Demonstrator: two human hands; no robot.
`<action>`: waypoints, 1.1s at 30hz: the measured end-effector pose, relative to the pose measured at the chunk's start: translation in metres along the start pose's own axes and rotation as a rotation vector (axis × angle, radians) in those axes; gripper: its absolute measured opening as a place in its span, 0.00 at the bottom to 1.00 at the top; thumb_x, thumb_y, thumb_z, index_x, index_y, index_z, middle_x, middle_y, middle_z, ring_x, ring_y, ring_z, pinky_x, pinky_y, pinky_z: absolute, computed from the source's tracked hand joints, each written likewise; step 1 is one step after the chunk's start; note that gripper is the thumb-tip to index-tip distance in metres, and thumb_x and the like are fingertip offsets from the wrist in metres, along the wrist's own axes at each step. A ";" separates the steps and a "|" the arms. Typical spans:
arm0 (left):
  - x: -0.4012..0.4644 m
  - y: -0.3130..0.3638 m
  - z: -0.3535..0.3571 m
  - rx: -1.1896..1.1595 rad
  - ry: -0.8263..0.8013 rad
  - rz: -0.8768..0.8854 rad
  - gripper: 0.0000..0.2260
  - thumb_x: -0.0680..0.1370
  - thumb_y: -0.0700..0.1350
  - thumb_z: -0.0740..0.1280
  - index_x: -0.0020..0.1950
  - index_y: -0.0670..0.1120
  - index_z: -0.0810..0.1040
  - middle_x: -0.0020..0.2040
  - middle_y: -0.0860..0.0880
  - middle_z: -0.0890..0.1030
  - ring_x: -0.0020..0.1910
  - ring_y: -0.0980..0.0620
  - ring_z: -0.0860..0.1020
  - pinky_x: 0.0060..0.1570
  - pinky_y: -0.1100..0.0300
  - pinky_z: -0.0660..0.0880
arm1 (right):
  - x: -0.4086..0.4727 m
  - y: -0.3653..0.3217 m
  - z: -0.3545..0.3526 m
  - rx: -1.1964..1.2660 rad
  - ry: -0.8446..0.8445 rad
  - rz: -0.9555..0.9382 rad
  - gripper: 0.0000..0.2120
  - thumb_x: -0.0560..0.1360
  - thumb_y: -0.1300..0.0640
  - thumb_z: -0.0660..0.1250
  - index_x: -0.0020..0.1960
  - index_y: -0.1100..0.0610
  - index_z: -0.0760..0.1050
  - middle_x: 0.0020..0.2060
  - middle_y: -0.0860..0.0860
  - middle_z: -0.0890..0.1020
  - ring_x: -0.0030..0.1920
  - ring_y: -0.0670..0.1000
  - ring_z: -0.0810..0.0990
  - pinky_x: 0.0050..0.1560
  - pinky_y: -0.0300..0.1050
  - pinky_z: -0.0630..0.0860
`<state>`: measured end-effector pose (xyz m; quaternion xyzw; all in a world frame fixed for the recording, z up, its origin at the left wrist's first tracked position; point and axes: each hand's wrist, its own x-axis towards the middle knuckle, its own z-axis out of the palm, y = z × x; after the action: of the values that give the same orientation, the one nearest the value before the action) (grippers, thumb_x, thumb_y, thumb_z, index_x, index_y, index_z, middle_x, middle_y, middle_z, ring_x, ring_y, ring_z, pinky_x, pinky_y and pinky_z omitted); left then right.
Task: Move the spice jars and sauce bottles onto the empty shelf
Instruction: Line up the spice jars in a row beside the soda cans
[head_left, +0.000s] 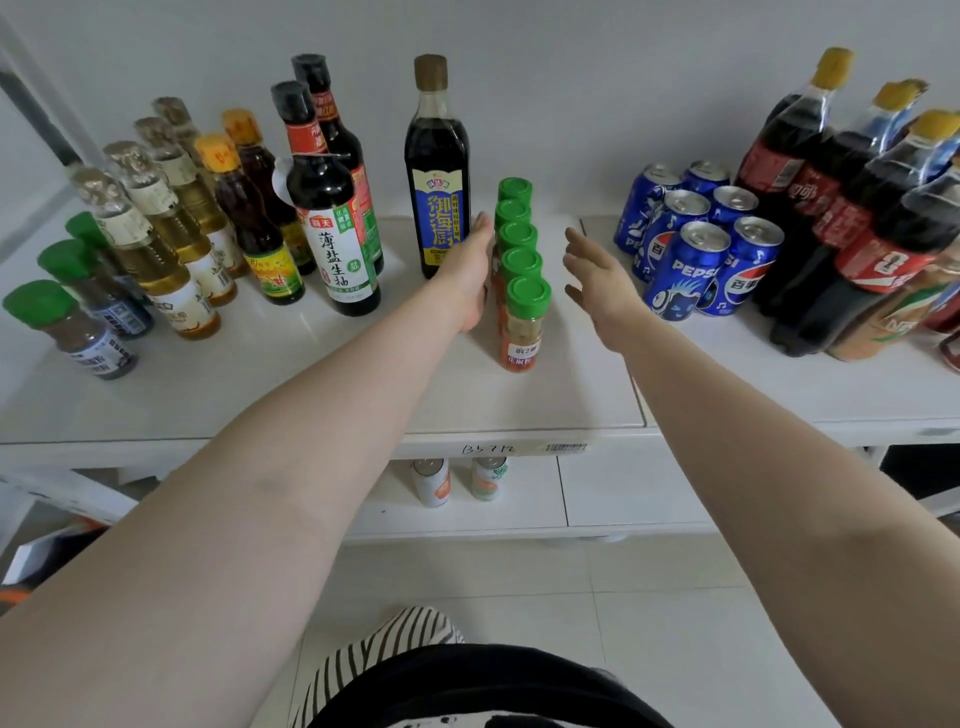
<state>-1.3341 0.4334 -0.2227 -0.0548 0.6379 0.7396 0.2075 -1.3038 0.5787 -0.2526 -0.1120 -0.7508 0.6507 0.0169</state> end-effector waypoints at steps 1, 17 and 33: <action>0.004 0.000 -0.001 -0.011 0.012 0.009 0.22 0.83 0.56 0.51 0.72 0.46 0.67 0.57 0.50 0.80 0.44 0.60 0.81 0.29 0.68 0.74 | 0.005 -0.006 0.003 0.040 -0.007 0.002 0.22 0.82 0.57 0.56 0.75 0.52 0.61 0.74 0.52 0.64 0.73 0.50 0.63 0.72 0.50 0.63; 0.041 -0.007 0.006 -0.134 -0.007 0.023 0.22 0.81 0.54 0.57 0.76 0.58 0.59 0.67 0.47 0.75 0.52 0.49 0.79 0.44 0.58 0.76 | 0.038 -0.025 0.032 0.191 -0.102 -0.011 0.21 0.83 0.55 0.54 0.75 0.51 0.61 0.69 0.52 0.72 0.68 0.50 0.71 0.69 0.49 0.69; 0.027 -0.028 -0.026 -0.015 0.106 0.073 0.25 0.81 0.57 0.56 0.76 0.52 0.59 0.76 0.53 0.61 0.75 0.52 0.59 0.72 0.52 0.54 | 0.031 -0.027 0.013 0.035 -0.009 0.013 0.27 0.81 0.46 0.57 0.77 0.49 0.54 0.75 0.50 0.63 0.75 0.52 0.61 0.75 0.57 0.57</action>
<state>-1.3528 0.4178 -0.2619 -0.0722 0.6440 0.7475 0.1456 -1.3405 0.5681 -0.2317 -0.1137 -0.7388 0.6642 0.0110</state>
